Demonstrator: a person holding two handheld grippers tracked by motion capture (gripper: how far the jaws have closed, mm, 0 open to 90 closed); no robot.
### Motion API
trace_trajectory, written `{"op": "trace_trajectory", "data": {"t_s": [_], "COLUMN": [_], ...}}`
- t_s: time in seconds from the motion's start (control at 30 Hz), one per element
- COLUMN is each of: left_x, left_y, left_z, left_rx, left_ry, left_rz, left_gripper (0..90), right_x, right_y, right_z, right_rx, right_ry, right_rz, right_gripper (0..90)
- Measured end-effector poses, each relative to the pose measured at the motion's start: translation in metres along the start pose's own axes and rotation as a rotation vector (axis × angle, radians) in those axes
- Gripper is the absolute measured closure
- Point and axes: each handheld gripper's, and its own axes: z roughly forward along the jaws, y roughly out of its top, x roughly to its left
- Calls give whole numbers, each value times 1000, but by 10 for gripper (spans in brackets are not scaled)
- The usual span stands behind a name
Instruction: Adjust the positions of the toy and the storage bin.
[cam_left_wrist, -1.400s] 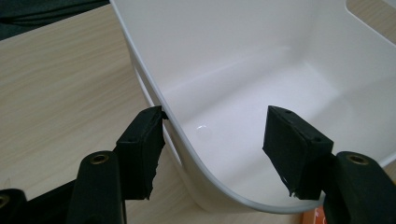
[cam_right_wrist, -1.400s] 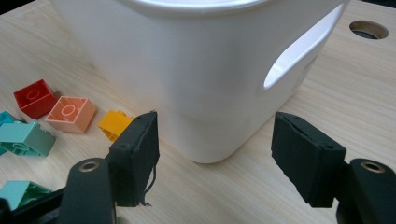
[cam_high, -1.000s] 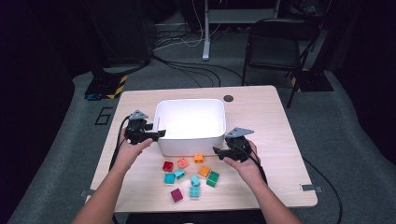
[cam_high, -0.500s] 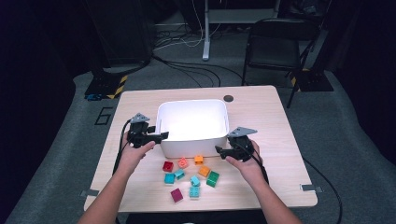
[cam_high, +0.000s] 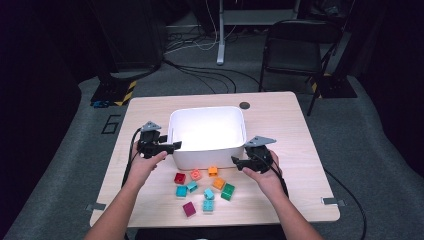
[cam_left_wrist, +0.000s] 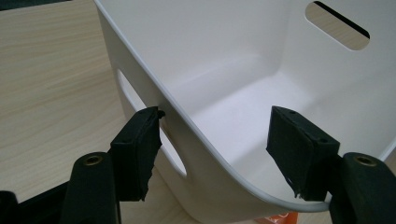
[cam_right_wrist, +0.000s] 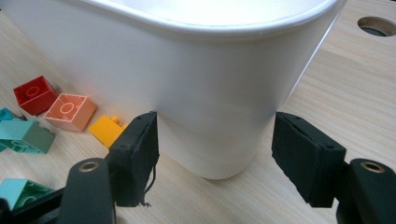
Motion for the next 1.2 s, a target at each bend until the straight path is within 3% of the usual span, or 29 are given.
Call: {"op": "trace_trajectory", "data": {"t_s": [0.27, 0.6, 0.73, 0.8, 1.0, 1.2], "left_x": [2, 9, 13, 14, 21, 31], "left_y": [2, 3, -3, -6, -19, -37], "left_z": [-5, -32, -43, -48, -63, -66], "left_rx": [-17, -65, -76, -66, -85, -79], "left_ry": [1, 33, 32, 55, 70, 87], "left_rz": [-10, 20, 20, 28, 0, -28], "left_gripper": [384, 377, 372, 374, 381, 389], "right_x": [-1, -6, -9, -10, -12, -13], "right_y": [0, -1, -4, -6, -14, -18], "right_z": [-2, -20, -27, -31, -42, -45], "right_rx": [-5, -17, -22, -23, -34, -29], "right_ry": [3, -18, -25, -32, -44, -35], "right_rz": [-2, -2, 2, -3, -13, -16], "right_gripper": [332, 342, 347, 349, 378, 394]}}
